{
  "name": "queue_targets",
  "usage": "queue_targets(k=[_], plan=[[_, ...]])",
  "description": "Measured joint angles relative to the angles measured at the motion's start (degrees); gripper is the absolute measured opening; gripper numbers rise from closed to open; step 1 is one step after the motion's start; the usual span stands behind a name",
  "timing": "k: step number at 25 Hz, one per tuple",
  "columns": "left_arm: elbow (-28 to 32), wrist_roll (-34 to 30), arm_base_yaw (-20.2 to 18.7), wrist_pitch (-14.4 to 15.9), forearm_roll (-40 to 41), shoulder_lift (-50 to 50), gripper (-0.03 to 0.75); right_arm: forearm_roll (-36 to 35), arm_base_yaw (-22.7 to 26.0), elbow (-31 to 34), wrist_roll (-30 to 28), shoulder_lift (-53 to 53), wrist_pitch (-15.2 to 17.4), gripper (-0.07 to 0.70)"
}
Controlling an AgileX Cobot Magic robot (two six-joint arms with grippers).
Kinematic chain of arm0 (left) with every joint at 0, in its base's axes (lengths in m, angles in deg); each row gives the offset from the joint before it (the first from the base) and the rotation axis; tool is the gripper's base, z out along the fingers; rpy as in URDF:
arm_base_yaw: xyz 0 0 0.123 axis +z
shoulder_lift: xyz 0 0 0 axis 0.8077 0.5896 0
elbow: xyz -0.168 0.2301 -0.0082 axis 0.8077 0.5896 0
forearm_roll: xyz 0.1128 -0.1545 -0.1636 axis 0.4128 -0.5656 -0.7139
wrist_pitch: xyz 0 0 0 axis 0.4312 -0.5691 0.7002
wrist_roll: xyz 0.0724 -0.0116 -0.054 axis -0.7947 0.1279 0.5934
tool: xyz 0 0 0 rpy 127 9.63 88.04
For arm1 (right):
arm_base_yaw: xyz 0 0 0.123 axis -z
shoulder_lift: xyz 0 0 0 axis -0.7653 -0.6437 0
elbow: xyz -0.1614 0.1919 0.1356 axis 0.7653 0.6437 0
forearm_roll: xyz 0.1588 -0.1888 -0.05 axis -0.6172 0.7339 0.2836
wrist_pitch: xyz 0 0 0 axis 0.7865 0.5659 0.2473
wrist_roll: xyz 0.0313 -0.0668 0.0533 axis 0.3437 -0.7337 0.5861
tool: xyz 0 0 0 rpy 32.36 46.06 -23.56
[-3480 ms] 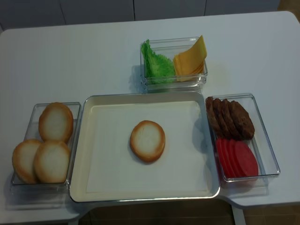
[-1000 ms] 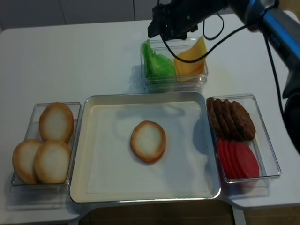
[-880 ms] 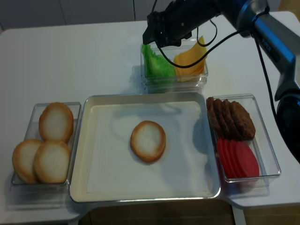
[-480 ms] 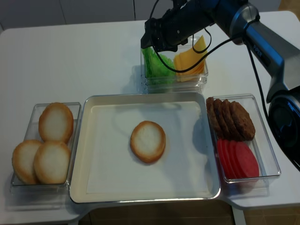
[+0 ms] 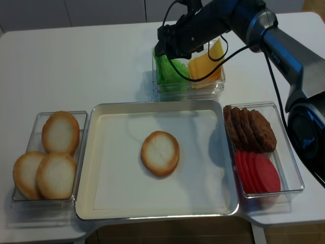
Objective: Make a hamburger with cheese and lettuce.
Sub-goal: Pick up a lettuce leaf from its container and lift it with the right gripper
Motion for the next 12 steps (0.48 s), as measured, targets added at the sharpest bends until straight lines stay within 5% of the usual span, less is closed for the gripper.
queue_targets(k=[12], plan=[[0.0,0.0,0.0,0.0,0.0,0.0,0.468,1.9,0.0,-0.1,0.0,0.0,0.9,0.122]])
